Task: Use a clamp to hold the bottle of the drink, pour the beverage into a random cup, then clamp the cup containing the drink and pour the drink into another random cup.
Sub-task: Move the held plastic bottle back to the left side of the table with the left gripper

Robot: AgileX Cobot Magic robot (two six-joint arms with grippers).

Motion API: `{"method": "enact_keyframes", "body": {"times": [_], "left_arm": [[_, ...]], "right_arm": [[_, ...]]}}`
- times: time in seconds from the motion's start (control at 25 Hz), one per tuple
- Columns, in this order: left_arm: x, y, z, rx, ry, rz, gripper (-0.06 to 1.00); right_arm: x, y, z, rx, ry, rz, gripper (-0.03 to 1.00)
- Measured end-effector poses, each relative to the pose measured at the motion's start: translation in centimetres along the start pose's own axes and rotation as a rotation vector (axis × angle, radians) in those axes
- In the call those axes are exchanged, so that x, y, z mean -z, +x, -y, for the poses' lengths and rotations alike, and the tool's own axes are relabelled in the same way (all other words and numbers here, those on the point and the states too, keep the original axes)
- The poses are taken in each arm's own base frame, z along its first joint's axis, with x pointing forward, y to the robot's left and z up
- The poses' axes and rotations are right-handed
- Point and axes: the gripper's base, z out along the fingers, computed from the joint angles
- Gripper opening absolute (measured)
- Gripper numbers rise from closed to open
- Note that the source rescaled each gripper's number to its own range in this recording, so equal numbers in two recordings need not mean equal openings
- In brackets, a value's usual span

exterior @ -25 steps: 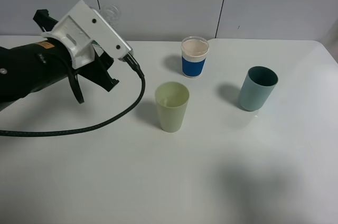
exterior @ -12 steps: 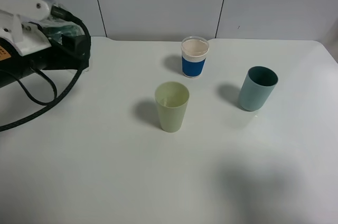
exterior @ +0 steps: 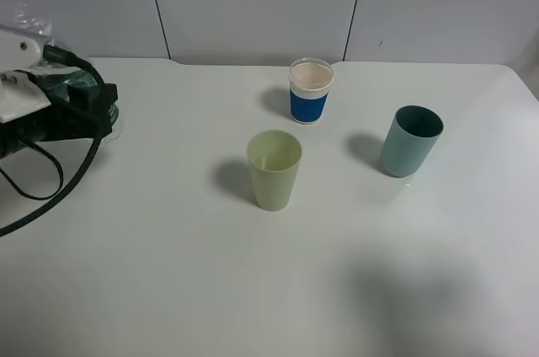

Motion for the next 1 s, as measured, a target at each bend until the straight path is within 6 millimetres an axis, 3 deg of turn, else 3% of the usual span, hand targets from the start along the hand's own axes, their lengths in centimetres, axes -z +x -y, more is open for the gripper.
{"method": "enact_keyframes", "body": {"times": [0.4, 0.88, 1.0], "left_arm": [[1.8, 2.1, -1.1, -0.035, 0.028, 0.024, 0.08], [2.0, 2.7, -3.0, 0.013, 0.039, -0.009, 0.08], [1.5, 3.9, -3.3, 0.033, 0.037, -0.069, 0.08]], "right_arm": [[0.0, 0.0, 0.0, 0.0, 0.0, 0.0, 1.0], [0.0, 0.0, 0.0, 0.0, 0.0, 0.0, 1.0], [0.0, 0.0, 0.0, 0.0, 0.0, 0.0, 1.0]]}}
